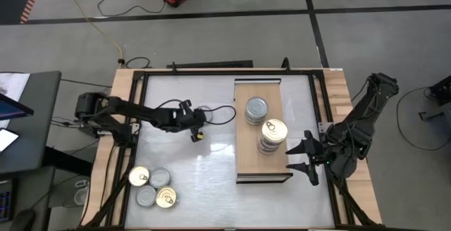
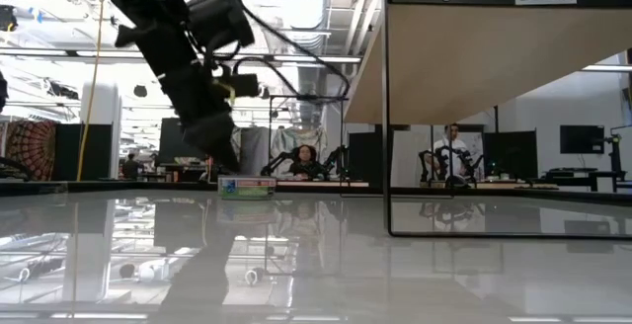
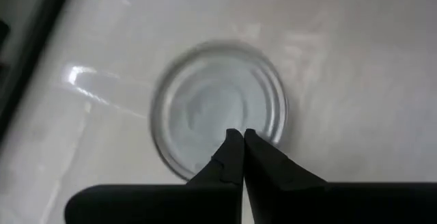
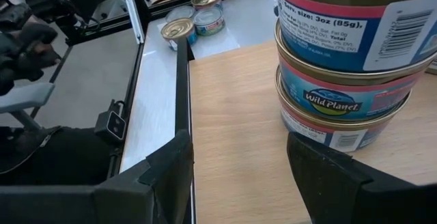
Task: Stack canned seafood by type on shelf
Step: Stack the green tuna can on top of the green tuna can
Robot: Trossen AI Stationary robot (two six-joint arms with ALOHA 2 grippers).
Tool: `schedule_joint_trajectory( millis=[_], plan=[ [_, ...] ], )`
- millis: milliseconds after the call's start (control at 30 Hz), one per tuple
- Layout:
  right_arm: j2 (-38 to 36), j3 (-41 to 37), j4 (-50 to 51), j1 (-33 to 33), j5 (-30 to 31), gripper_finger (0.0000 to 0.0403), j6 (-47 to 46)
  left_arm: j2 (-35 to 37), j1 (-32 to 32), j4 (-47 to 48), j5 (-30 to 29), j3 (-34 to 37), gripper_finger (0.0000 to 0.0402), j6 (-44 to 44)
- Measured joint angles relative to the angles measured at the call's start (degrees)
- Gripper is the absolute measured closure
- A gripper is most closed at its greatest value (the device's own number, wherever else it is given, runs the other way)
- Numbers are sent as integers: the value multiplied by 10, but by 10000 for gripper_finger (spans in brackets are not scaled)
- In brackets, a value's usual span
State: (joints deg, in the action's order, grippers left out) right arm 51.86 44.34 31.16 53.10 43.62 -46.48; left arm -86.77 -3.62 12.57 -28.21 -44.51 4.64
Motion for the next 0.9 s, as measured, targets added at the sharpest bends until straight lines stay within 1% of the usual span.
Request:
schedule_joint_trajectory(
  millis=[133, 200, 267, 367, 533, 633, 767, 900],
  plan=[
    [0, 0, 0, 0, 0, 143, 3, 21, 11, 2, -22, -1, 401, -49],
    [0, 0, 0, 0, 0, 143, 5, 24, 18, 8, -18, -1, 399, -70],
    [0, 0, 0, 0, 0, 143, 5, 25, 23, 19, 0, -1, 388, -94],
    [0, 0, 0, 0, 0, 143, 5, 15, 31, 36, 10, -1, 353, -119],
    [0, 0, 0, 0, 0, 143, 6, 12, 39, 35, 13, -2, 276, -148],
    [0, 0, 0, 0, 0, 143, 7, 12, 39, 37, 11, -2, 246, -154],
    [0, 0, 0, 0, 0, 143, 7, 12, 34, 43, 15, -2, 240, -174],
    [0, 0, 0, 0, 0, 143, 6, 13, 29, 26, 22, 20, 258, -220]
  ],
)
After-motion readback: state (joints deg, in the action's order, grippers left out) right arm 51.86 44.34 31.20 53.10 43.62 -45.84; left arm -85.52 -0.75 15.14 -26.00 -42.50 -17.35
